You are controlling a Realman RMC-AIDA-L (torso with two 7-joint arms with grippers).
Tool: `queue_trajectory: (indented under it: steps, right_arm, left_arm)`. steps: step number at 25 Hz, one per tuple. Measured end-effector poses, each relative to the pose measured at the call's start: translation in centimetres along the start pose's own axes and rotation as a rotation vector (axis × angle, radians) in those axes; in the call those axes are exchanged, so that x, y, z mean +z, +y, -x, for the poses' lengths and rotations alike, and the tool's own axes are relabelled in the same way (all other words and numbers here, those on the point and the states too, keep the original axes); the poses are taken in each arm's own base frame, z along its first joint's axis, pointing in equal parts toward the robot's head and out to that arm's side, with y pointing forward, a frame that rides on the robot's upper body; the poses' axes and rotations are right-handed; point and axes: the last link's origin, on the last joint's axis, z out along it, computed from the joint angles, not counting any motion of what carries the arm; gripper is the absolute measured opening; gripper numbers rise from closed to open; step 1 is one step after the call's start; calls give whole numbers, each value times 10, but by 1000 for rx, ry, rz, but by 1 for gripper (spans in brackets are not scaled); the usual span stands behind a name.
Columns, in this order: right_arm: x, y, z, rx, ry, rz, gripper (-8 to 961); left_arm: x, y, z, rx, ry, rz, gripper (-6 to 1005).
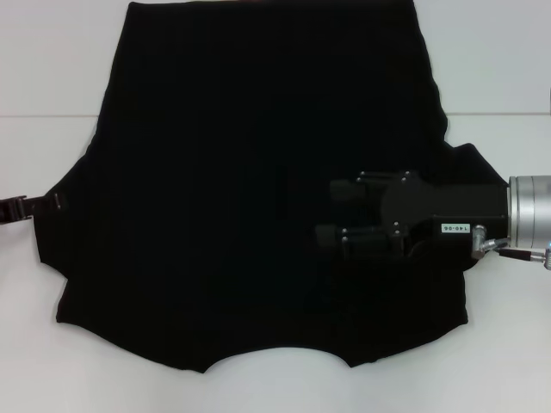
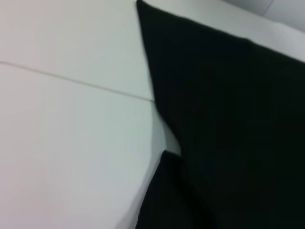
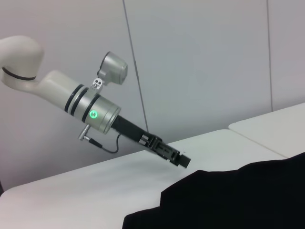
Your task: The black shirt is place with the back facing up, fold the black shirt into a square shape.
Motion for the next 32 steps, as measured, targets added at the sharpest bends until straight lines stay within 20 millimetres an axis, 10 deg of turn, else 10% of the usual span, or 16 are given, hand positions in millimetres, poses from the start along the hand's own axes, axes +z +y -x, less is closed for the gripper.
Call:
queue_trajectory:
  steps: [32]
  right_arm:
    - [0,0,0,0,-2,-1,822]
  left_arm:
    - [22,4,11,22,-55,-54,919]
